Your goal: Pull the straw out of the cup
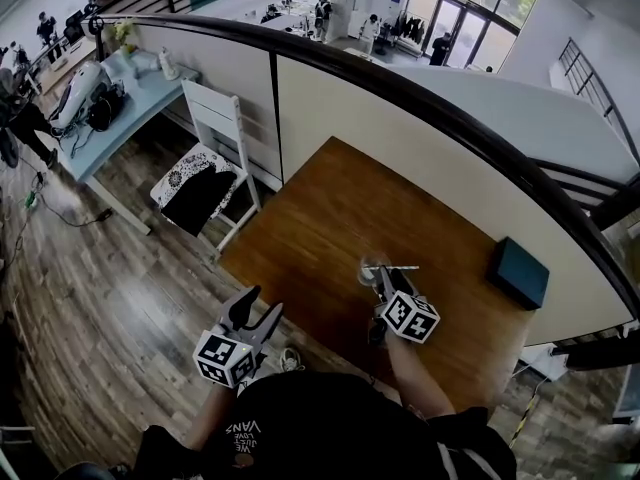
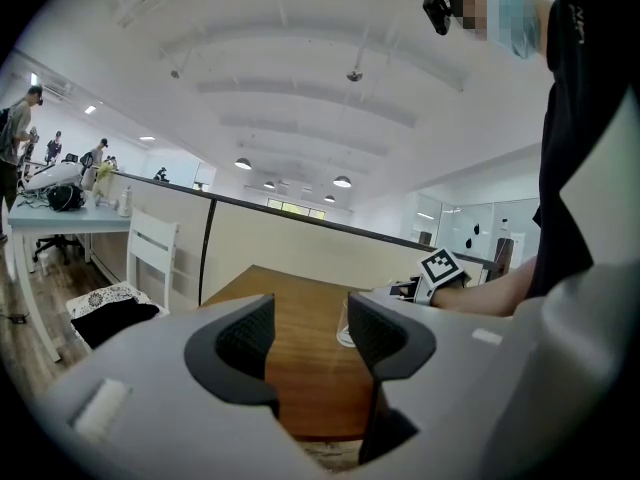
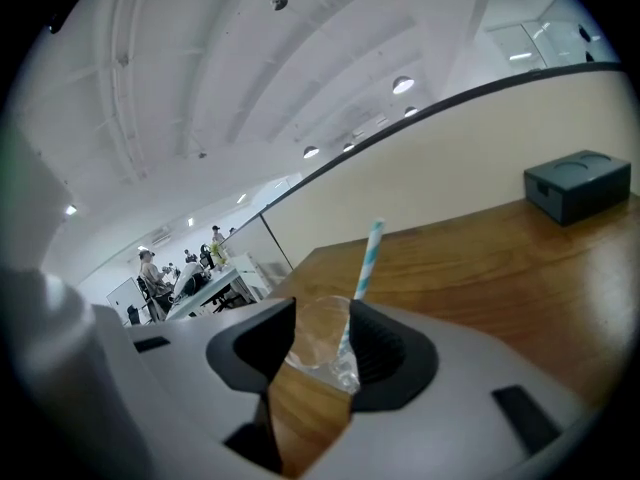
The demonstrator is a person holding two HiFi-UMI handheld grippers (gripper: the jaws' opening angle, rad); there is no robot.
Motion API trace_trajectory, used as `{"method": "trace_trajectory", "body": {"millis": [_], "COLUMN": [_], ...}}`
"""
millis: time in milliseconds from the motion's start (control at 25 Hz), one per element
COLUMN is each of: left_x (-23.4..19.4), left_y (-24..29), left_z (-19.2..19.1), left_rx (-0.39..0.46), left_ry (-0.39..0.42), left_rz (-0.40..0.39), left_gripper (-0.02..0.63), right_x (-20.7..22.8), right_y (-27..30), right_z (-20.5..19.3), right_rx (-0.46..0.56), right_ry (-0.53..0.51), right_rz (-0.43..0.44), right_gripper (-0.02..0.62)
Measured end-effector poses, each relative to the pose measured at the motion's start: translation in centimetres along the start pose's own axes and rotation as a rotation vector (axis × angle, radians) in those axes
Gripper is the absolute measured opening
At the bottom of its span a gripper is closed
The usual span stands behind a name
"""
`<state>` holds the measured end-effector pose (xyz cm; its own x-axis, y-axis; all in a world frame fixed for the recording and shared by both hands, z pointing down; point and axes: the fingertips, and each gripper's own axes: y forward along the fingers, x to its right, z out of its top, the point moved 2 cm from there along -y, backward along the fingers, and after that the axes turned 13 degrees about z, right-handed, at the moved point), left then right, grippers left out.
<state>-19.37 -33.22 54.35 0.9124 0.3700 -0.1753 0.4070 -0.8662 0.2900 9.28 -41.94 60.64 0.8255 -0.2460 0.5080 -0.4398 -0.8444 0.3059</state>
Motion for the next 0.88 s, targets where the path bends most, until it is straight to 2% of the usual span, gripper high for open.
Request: {"method": "trace_trajectory", "body": {"millis": [560,640,760,880], "left_x": [-0.3,-0.4,-0.5,-0.3], "left_y": [0.0,-0.2,-0.5,-0.8], "left_z": [-0.3,-0.3,-0.3,0.2], "left_rx": [-0.004,-0.003,0.001,0.010], "left_ry": [0.002,0.003,-0.001,-0.019], "left_rz": [0.008,0.015,0.029,0.043], "left_gripper": [0.215,0.215,0.215,0.215], "right_x": [2.6,2.9,2.8,2.3], "right_y": [0.5,0.5,0.3,0.2], "right_z": [1.1,1.5,1.9,2.2], "right_rx": [0.030,0.037,0.035,0.029], "right_ry": [0.027,0.027,-0.002,-0.023], "right_rz": [-0.087,-0.093,-0.093,-0.085], "right_gripper": [0.156,0.137,0.056,0.037]}}
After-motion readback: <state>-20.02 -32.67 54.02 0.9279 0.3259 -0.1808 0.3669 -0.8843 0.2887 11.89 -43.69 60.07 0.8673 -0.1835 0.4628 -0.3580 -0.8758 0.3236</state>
